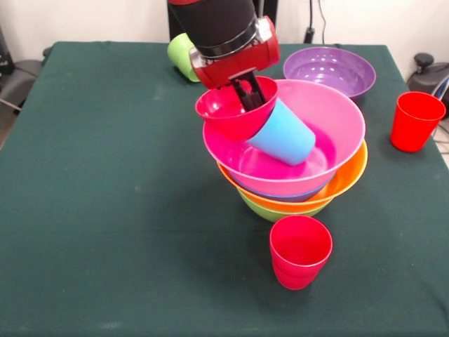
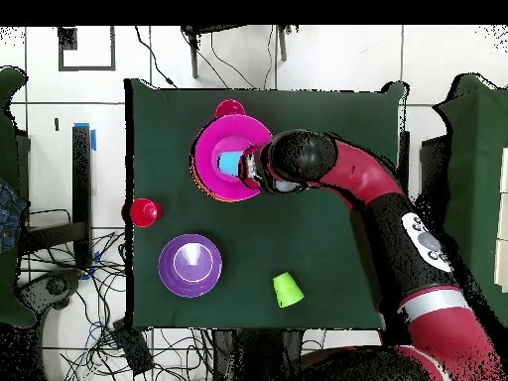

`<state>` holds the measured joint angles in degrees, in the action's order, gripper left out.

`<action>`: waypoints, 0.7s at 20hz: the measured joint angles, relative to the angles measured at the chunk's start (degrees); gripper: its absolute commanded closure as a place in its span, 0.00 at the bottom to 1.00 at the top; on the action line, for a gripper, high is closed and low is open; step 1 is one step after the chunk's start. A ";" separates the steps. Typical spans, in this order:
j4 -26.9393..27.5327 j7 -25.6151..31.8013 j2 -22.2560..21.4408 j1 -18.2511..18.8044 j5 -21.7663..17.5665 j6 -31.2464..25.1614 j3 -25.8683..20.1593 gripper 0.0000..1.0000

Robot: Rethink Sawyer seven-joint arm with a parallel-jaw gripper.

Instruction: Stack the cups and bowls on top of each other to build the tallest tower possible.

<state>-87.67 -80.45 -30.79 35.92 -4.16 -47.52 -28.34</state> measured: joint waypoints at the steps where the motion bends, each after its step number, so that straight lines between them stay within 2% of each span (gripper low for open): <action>1: 0.00 0.00 0.06 -0.14 0.04 0.13 0.00 1.00; 14: -0.01 -1.12 1.82 -2.83 0.56 0.93 0.59 1.00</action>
<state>-87.68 -81.57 -28.98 33.09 -3.60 -46.60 -27.74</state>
